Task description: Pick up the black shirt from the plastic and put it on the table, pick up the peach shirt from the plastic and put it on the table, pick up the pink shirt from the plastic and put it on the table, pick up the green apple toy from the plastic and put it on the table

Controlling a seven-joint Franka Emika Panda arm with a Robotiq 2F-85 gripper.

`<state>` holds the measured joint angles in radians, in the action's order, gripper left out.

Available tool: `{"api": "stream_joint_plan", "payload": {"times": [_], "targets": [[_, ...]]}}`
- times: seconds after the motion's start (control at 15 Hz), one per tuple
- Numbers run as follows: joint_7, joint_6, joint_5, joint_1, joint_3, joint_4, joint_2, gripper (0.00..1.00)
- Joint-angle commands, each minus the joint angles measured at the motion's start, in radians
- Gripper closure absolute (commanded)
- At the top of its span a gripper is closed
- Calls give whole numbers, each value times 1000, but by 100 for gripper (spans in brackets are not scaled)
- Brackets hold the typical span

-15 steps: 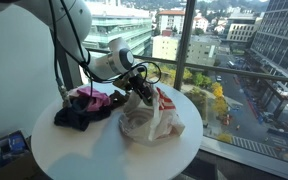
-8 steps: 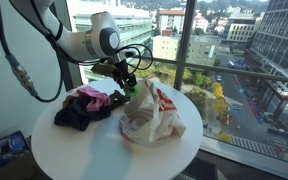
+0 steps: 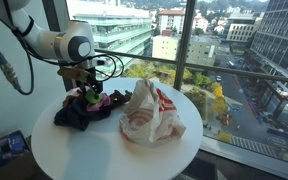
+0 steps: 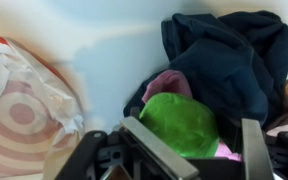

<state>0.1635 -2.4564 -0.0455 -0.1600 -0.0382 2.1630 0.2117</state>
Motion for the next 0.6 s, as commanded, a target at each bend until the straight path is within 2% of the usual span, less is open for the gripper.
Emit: {"api": "stream_joint_plan", "payload": {"times": [0.0,0.2,0.27,0.33,0.4,0.53], "targets": [[-86,165,4,-4,-67,-124,90,49],[-138,322,60,-15,-83,-211,151,49],[-152,355,79,-16,-82,-230,165,18],[-151,372,103,-19,-77,-244,175,5],[-146,391,120,-18,-70,-257,184,0],[-142,412,137,-7,-60,-274,199,0]]}}
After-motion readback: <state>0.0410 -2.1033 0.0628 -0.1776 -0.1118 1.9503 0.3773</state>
